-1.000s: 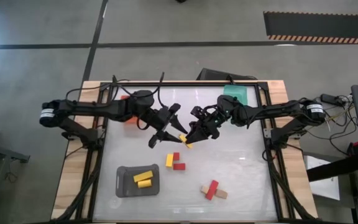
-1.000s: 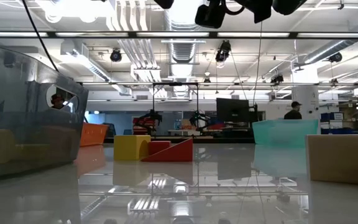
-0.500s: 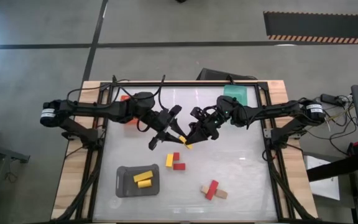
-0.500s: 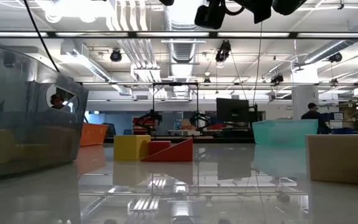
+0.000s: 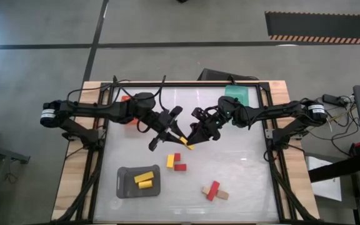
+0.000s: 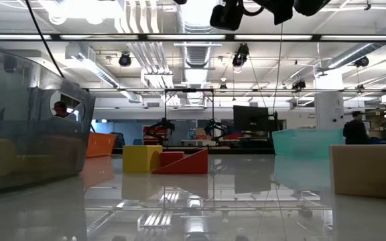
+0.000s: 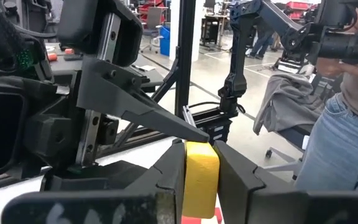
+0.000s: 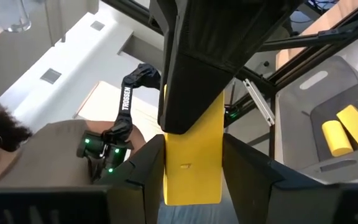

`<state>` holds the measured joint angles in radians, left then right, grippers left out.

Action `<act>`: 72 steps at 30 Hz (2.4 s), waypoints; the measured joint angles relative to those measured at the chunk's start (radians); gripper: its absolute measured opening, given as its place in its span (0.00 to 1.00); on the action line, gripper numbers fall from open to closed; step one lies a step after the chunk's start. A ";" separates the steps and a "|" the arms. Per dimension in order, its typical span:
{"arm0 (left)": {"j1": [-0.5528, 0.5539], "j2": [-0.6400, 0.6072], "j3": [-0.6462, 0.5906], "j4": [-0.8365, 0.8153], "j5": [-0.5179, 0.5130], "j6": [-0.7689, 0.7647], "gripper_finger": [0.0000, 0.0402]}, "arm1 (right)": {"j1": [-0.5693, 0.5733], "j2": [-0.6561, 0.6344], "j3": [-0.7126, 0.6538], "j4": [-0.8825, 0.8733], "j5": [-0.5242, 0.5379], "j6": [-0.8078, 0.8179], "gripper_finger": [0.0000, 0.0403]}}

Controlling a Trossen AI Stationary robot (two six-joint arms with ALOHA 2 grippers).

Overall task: Sort & place blocks by color
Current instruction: Put the yellow block into the black bin

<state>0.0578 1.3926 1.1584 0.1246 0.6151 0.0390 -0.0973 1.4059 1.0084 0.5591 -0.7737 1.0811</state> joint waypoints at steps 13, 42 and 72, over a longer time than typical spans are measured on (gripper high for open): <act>-0.001 -0.026 0.000 -0.087 -0.006 -0.013 0.12 | -0.028 0.000 0.000 -0.009 -0.035 0.028 0.53; -0.478 -0.132 -0.018 -1.111 -0.476 -0.442 0.13 | -0.074 -0.003 -0.001 -0.034 -0.090 -0.035 0.53; -0.709 -0.076 -0.289 -0.941 -0.576 -0.792 0.14 | -0.074 0.006 -0.001 -0.036 -0.089 -0.052 0.54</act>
<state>-0.6510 1.3170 0.8695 -0.8163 0.0387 -0.7532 -0.1711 1.4124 1.0077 0.5235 -0.8623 1.0290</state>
